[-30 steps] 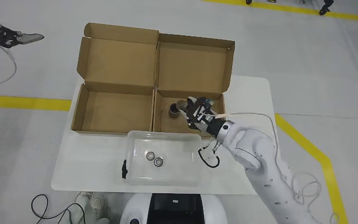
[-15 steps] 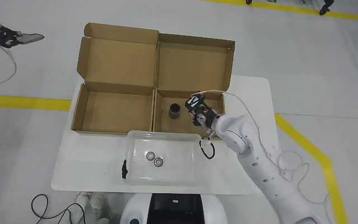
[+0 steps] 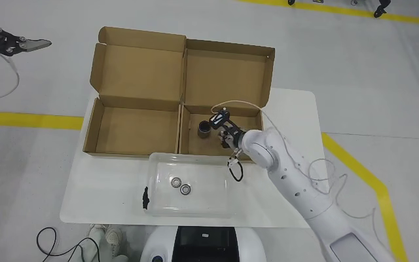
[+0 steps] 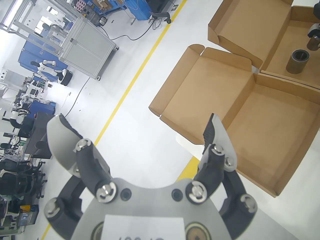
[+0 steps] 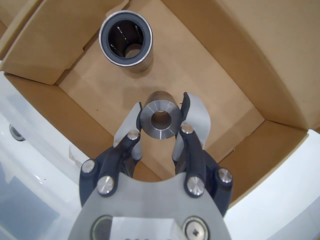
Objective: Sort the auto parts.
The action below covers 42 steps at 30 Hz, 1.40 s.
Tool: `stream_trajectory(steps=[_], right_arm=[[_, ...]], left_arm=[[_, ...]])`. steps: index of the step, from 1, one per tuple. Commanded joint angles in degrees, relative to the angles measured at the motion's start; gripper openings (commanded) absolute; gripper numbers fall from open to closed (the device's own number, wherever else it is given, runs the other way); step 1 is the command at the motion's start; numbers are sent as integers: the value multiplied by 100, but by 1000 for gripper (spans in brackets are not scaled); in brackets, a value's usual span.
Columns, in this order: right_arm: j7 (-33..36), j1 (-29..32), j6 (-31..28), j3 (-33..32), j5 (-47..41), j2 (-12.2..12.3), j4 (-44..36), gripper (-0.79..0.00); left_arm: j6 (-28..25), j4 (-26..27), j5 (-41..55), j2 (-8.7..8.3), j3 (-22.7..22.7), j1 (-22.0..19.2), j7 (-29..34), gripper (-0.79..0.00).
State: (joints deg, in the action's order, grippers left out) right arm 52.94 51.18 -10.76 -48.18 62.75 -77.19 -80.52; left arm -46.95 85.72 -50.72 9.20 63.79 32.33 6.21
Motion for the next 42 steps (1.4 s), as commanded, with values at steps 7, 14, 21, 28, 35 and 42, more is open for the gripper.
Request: stream_trajectory(steps=[7,14,21,28,35,42], right_arm=[[54,-296,100,264,-58,-142,501,-683],[-40,-469,80,370,-161,-238,882,-508],[-278,-533,59,356,-52,-271,906,-74],[-428,-277,-18,157,213,-186,139,-46],[-493,335,-644,-41,490,-18,-1296,-43],[-823,981,-1233,45,557,81,-2269,-49]], left_arm=[[0,0,0,0,0,0,0,0],[0,0,0,0,0,0,0,0],[0,0,0,0,0,0,0,0],[0,0,0,0,0,0,0,0],[0,0,0,0,0,0,0,0],[0,0,0,0,0,0,0,0]])
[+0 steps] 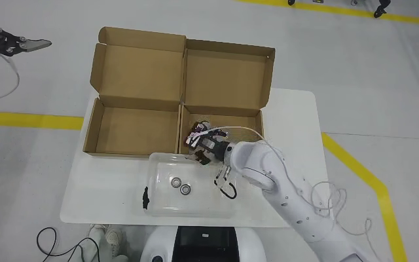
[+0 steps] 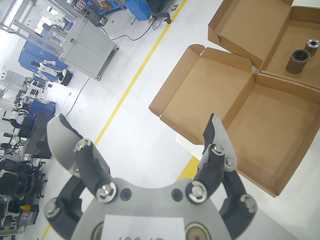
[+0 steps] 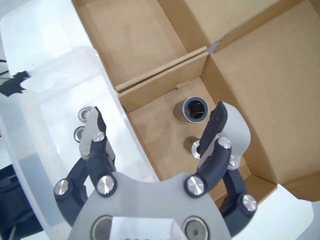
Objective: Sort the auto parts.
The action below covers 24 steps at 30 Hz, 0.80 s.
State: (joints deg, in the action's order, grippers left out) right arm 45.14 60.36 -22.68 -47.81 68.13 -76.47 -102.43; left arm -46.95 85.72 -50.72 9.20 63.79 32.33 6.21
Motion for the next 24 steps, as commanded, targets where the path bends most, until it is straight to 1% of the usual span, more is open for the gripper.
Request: stream_trajectory(steps=[1,5,9,16,17,24], right_arm=[[-121,151,-98,28,34,20,-173,-49],[-309,452,-227,157,279,59,-419,-49],[-422,589,-293,281,523,75,-501,-37],[-608,654,-301,341,722,84,-400,-25],[-627,656,-304,340,724,84,-394,-6],[-627,656,-304,340,724,84,-394,-6]], left_arm=[[0,0,0,0,0,0,0,0],[0,0,0,0,0,0,0,0],[0,0,0,0,0,0,0,0],[0,0,0,0,0,0,0,0],[0,0,0,0,0,0,0,0],[0,0,0,0,0,0,0,0]])
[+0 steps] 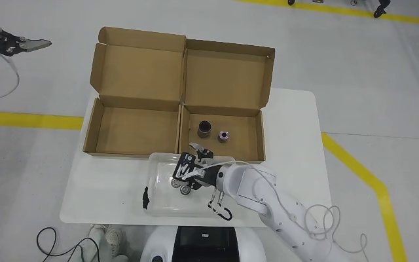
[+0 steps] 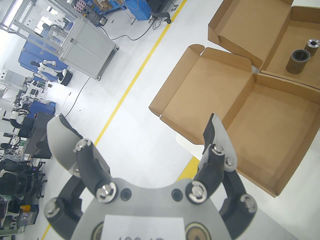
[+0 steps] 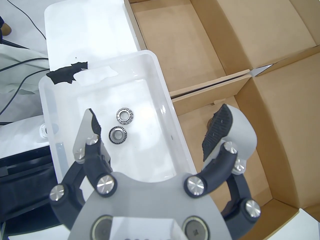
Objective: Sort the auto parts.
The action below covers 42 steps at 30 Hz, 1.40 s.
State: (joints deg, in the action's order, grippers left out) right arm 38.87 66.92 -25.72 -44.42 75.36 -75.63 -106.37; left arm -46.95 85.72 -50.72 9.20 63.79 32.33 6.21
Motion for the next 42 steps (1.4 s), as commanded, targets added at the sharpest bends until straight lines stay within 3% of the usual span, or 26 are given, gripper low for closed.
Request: stream_trajectory(steps=[1,15,21,42], right_arm=[[0,0,0,0,0,0,0,-6],[10,120,-207,207,88,6,103,0],[238,187,-150,287,127,8,305,-117],[302,-6,-2,803,315,-143,1226,-234]], left_arm=[[0,0,0,0,0,0,0,0],[0,0,0,0,0,0,0,0],[0,0,0,0,0,0,0,0],[0,0,0,0,0,0,0,0]])
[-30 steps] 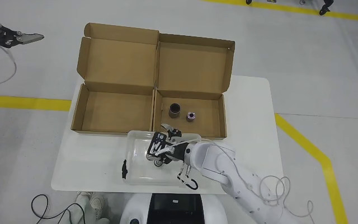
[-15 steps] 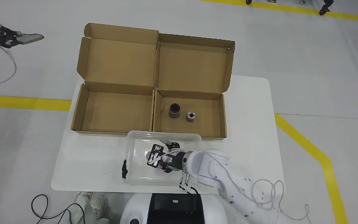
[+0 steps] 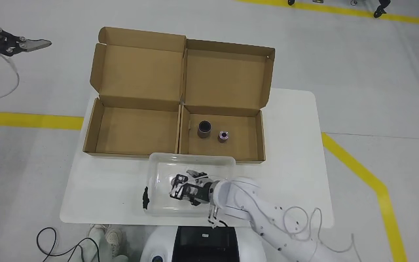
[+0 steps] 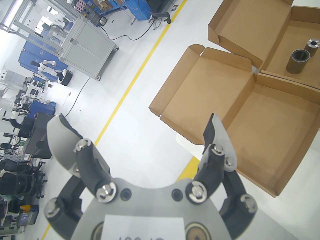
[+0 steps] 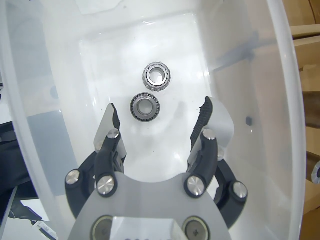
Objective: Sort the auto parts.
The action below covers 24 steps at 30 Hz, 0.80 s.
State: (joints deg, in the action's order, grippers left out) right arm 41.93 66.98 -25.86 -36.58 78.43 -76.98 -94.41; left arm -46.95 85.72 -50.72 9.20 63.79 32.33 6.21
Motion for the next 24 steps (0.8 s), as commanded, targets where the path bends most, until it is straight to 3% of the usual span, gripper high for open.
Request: stream_trajectory(steps=[1,12,24], right_arm=[[-12,-25,21,48,17,-19,65,-252],[87,-157,86,318,101,-135,331,-271],[59,-243,186,453,240,-225,530,-440]], left_arm=[[0,0,0,0,0,0,0,0],[0,0,0,0,0,0,0,0],[0,0,0,0,0,0,0,0]])
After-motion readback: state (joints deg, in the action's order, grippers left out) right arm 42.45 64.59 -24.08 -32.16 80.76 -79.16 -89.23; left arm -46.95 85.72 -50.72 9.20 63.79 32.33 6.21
